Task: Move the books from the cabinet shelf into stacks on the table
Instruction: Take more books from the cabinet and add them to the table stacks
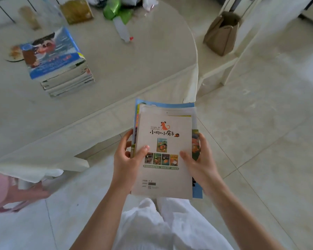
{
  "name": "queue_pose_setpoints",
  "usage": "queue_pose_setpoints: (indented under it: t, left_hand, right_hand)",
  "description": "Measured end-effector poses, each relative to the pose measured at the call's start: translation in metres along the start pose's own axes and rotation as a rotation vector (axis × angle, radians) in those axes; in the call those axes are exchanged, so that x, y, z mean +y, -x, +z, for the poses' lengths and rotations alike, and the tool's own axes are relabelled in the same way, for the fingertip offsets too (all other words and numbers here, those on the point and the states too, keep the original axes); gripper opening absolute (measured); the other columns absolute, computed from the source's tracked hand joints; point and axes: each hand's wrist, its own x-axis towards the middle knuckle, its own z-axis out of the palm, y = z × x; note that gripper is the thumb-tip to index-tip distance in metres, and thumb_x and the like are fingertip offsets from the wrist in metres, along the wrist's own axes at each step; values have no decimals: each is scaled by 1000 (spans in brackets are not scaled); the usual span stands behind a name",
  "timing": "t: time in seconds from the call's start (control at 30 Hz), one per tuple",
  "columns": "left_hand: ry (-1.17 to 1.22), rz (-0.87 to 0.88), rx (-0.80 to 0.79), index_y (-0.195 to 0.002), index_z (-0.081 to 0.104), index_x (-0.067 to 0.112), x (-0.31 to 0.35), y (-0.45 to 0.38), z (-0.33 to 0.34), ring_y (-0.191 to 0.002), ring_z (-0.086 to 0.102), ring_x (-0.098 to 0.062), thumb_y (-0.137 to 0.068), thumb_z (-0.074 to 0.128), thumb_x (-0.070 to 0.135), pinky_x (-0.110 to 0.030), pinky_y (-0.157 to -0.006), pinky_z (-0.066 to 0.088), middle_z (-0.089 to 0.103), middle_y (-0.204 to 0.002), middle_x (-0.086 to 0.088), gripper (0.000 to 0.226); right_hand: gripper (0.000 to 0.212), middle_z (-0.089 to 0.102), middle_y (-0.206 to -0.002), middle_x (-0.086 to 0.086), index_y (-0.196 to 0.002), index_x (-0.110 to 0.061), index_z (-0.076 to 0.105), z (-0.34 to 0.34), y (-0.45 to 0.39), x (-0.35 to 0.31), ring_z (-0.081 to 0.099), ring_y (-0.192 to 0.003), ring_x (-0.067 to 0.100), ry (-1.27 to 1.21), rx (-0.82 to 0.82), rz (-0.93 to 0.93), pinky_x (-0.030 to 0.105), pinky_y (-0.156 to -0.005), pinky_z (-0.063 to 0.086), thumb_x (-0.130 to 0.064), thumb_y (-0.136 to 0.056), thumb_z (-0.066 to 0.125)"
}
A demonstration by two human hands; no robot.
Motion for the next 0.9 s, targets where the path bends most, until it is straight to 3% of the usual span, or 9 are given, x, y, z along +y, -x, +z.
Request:
queue_pose_setpoints:
  t: [0.13,0.27,0.4,0.47,0.57,0.67,0.83,0.9]
  left_hand:
    - [42,3,108,-131,48,37,17,-37,16,-77,72,-3,-88,67,12,-20,-59,56,71,-89,26,53]
    - [88,2,217,-132,49,38,33,-69,23,-81,73,-10,-88,68,14,-26,-63,58,72,-91,14,53]
    - [116,14,314,-129,50,39,36,-96,20,-81,73,-16,-88,68,12,-34,-68,60,73,-92,10,53]
    - [122,4,349,-127,50,38,36,-106,18,-78,72,-12,-87,68,11,-27,-63,58,73,-88,15,52]
    - [152,-25,394,-124,51,39,38,-127,10,-75,72,-8,-87,68,8,-20,-58,55,72,-86,15,51]
    - [190,-61,396,-129,53,36,38,-160,-4,-81,73,-16,-86,70,10,-31,-65,59,71,-97,1,52]
    - [172,-35,345,-135,47,32,48,-230,-30,-83,72,-18,-86,71,12,-36,-66,60,67,-107,-7,58]
    - [144,-13,311,-137,43,33,57,-254,-38,-83,72,-16,-85,71,12,-33,-63,60,66,-107,-6,63]
  right_hand:
    - [49,66,-113,-4,-115,-34,48,1,-53,-32,67,-102,19,53,-75,-19,49,-81,59,2,-84,61]
    - [63,63,-117,-3,-102,-58,45,10,-100,-62,64,-106,17,112,-156,-47,43,-83,58,-1,-83,63]
    - [56,68,-105,-10,-107,-45,48,21,-135,-83,69,-91,6,108,-273,-64,23,-66,59,5,-85,60]
    - [54,67,-97,-16,-106,-44,49,27,-149,-89,68,-82,-3,121,-302,-61,18,-61,57,5,-85,59]
    - [53,63,-94,-16,-117,-38,46,44,-173,-99,67,-81,2,148,-317,-17,22,-66,59,2,-86,62]
    - [57,61,-96,-12,-123,-36,41,66,-202,-107,65,-88,6,165,-316,-4,20,-63,56,1,-85,63]
    - [58,62,-95,-11,-123,-38,41,109,-258,-131,67,-89,13,230,-296,-1,43,-79,59,-4,-83,66]
    - [62,62,-100,-11,-126,-36,40,123,-276,-144,65,-97,17,229,-298,-22,43,-82,57,-2,-82,66]
